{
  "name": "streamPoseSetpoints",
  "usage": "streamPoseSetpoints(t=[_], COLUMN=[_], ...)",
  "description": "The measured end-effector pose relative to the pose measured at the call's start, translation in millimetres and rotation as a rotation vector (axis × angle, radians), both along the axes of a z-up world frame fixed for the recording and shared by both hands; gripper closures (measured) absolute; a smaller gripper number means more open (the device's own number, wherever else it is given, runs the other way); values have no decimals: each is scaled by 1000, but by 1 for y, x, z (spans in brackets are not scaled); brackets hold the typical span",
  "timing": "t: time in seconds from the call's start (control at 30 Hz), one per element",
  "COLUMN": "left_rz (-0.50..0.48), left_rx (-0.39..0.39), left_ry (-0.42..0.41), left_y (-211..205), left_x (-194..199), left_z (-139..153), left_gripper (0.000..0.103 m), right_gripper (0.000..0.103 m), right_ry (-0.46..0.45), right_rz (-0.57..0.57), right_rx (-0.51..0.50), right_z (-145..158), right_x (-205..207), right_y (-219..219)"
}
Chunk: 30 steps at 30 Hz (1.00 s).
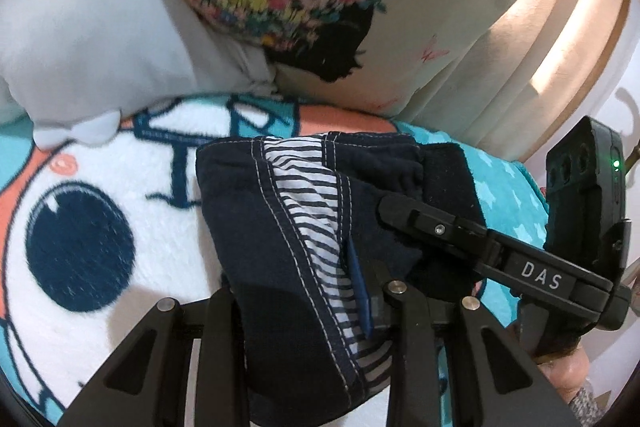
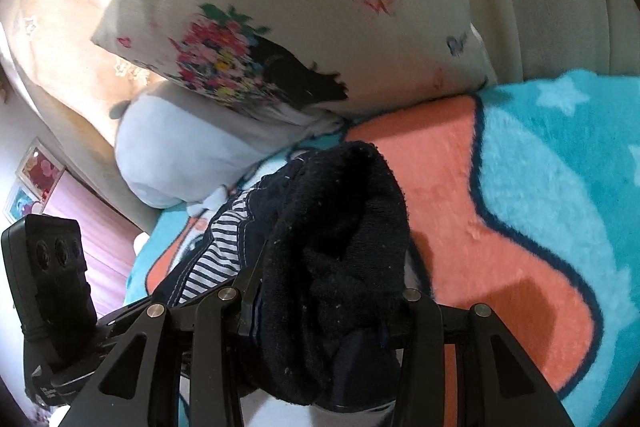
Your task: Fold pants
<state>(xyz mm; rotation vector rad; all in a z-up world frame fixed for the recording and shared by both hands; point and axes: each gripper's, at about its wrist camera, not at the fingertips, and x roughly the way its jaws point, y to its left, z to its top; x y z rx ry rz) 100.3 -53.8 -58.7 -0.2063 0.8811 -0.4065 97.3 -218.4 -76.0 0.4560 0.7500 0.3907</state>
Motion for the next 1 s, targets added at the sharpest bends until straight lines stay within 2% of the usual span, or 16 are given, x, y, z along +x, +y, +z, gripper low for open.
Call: streamPoseSetpoints(t=[0.13,0.17,0.27,0.37,0.4,0.43,0.53,0.73,0.9,1.0], left_rz=[4,9,34,43,35,16,6,15,15,19], left_rx=[-66,-85,-130,-101,-104,-108,-83,-95,-54,-71], left_ry=[11,12,31,62,66,62,24,-4,35,44], left_y=[12,16,29,27,26,22,16,18,14,17], left_x=[-7,-7,-8,-4,-4,-4,-5,5,11,7], left_z=[4,5,1,-8,-9,-8,6,20,5,3], left_gripper=[73,71,63,65,71,82,85,85,83,82], right_gripper=[49,44,40,41,45,60,64,65,63,58], right_ry=[26,19,4,25,30,29,2,-38,3,12], right_rz=[-20,-28,-38,-26,-16,-4,1,-14,-32,-49], right_rx=[34,43,67,84,86,85,52,70,59,54], right_z=[-10,-9,-9,-15,-16,-16,-8,9,-2,-7], right_x=[-3,-6,-9,-4,-2,-2,-5,-8,-2,-2], right_y=[-10,-13,-21,-20,-18,-16,-9,-16,-19,-21])
